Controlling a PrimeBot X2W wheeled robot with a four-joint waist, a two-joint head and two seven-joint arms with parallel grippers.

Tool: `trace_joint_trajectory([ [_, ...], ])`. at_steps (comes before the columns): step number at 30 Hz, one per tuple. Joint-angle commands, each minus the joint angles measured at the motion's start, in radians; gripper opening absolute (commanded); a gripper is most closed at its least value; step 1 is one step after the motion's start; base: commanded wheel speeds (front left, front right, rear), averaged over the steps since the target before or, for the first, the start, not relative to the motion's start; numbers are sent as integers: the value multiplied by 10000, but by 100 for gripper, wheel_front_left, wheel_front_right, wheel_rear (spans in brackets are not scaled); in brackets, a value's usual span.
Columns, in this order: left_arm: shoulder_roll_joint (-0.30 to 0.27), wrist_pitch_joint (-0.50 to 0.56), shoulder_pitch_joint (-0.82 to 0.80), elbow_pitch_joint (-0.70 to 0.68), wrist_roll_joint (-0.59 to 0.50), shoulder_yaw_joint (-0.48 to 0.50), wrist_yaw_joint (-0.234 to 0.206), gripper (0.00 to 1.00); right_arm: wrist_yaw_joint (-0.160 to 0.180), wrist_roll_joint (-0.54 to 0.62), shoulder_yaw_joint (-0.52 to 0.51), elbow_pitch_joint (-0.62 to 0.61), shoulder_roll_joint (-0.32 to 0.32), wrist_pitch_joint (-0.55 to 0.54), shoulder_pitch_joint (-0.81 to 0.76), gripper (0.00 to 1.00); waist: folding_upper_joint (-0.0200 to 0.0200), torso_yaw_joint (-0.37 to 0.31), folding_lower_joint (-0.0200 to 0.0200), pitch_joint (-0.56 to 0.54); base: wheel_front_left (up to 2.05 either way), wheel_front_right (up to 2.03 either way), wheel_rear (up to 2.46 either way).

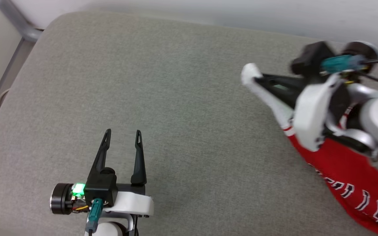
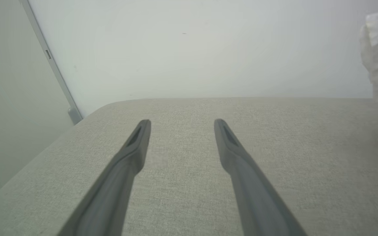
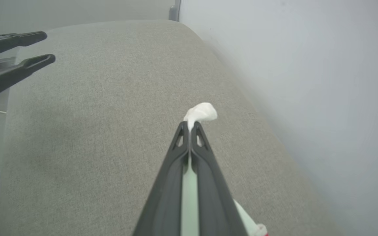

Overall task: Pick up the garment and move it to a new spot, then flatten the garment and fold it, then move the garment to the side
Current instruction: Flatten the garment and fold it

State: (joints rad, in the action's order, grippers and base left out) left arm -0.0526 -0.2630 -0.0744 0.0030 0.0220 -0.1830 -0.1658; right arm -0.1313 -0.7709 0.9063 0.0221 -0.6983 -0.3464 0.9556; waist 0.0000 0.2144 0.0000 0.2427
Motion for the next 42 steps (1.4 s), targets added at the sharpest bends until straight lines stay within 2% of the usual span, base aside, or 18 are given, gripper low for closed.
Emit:
trace_joint_trajectory([
  [1, -2, -26, -171, -40, 12, -24, 14, 100, 11, -120, 413, -67, 381, -91, 422, 0, 0, 266, 0, 200, 0, 0, 0],
  [7, 20, -26, -359, -78, 144, -207, -118, 100, 11, -644, 2058, 487, 1685, -118, 1606, 0, 0, 781, 0, 632, 0, 0, 0],
  [13, 26, -26, -611, -137, 373, -502, -316, 100, 11, -1181, 3453, 1942, 2555, -357, 2284, 0, 0, 1134, 0, 1153, 0, 0, 0],
  [19, 29, -26, -898, -171, 610, -731, -532, 100, 9, -714, 3752, 3478, 2908, -1193, 1702, 0, 0, 1299, 0, 1593, 0, 0, 0],
  [23, 28, -26, -1024, -149, 691, -856, -628, 100, 9, -305, 3759, 4186, 2817, -1693, 1283, 0, 0, 1350, 0, 1742, 0, 0, 0],
  [28, 24, -26, -1041, -50, 634, -784, -695, 100, 9, -324, 3799, 4530, 2924, -1475, 1043, 0, 0, 1173, 0, 1719, 0, 0, 0],
  [29, 26, -26, -1018, -26, 612, -762, -682, 100, 9, -375, 3794, 4498, 2984, -1286, 1129, 18, 0, 1111, 0, 1674, 0, 0, 0],
  [31, 24, -26, -965, 34, 577, -712, -629, 100, 11, -551, 3766, 4402, 3070, -780, 1320, 100, 0, 979, 0, 1521, 0, 0, 0],
  [35, 25, -26, -792, 114, 455, -520, -569, 100, 11, -757, 3741, 3946, 2889, 540, 1549, 100, 0, 708, 0, 1059, 0, 0, 0],
  [42, -90, -26, -249, 138, 232, -19, -375, 100, 11, -947, 3286, 3340, 1694, 2955, 1009, 100, 0, 47, 0, 79, 0, 0, 0],
])
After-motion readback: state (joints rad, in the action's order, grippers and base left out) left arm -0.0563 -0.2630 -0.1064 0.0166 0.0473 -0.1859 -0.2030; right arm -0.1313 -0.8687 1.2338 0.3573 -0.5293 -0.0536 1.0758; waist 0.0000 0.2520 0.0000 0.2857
